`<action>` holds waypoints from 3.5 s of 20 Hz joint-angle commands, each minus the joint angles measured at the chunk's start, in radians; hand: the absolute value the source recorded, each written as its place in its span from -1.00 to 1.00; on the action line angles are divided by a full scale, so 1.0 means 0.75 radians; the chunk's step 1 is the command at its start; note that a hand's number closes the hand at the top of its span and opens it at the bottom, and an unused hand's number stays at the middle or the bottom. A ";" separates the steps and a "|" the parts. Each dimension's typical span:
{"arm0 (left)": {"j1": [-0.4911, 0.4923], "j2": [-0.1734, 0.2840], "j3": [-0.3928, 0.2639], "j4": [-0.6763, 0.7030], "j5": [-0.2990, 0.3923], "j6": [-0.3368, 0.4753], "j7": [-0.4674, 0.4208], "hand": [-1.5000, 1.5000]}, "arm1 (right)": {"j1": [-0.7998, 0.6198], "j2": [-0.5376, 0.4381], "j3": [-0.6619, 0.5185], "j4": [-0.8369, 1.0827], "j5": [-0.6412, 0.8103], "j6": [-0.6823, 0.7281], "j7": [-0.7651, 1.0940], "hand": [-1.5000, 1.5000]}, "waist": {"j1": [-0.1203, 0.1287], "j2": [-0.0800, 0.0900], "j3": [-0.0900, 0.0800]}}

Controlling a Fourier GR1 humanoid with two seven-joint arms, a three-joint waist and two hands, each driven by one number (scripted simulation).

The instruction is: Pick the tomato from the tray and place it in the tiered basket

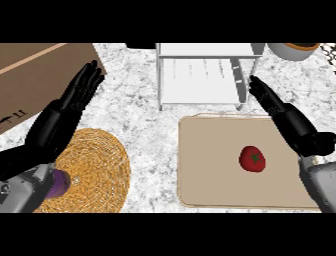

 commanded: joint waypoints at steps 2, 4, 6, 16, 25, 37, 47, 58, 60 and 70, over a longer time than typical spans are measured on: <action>0.070 -0.018 0.065 0.045 -0.026 0.121 0.064 0.00 | 0.006 -0.043 -0.223 0.039 -0.228 0.119 -0.122 1.00 | -0.028 -0.006 0.037; 0.143 -0.030 0.069 0.079 -0.082 0.234 0.089 0.00 | 0.075 0.031 -0.352 0.009 -0.404 0.110 -0.214 1.00 | -0.049 -0.011 0.042; 0.168 -0.020 0.123 0.150 -0.111 0.319 0.111 0.00 | 0.074 0.066 -0.492 0.039 -0.587 0.152 -0.261 1.00 | -0.063 -0.004 0.048; 0.199 -0.104 0.025 0.068 -0.178 0.422 0.259 0.00 | 0.373 -0.073 -0.602 0.297 -1.004 0.950 -0.164 -1.00 | -0.041 -0.014 0.039; 0.206 -0.183 -0.005 0.133 -0.228 0.475 0.223 0.00 | 0.416 -0.531 -0.731 0.020 -0.364 0.923 -0.259 -1.00 | -0.063 -0.021 0.033; 0.149 -0.241 -0.042 0.112 -0.287 0.499 0.301 0.00 | 0.443 -0.645 -0.594 -0.680 0.177 0.613 0.127 -1.00 | -0.039 -0.013 0.032; 0.269 -0.271 -0.010 0.065 -0.334 0.434 0.256 0.00 | 0.382 -0.457 -0.381 -1.024 0.292 0.613 0.607 -1.00 | -0.023 -0.010 0.033; 0.214 -0.308 0.102 0.157 -0.356 0.335 0.231 0.00 | 0.478 -0.359 -0.294 -1.027 0.496 0.804 0.677 -1.00 | -0.033 -0.009 0.034; 0.232 -0.306 0.118 0.126 -0.370 0.311 0.247 0.00 | 0.430 -0.297 -0.250 -1.056 0.531 0.803 0.789 -1.00 | -0.029 -0.009 0.034; 0.228 -0.394 0.132 0.183 -0.448 0.298 0.222 0.00 | 0.457 -0.244 -0.210 -0.998 0.895 0.813 0.601 -1.00 | -0.032 -0.009 0.034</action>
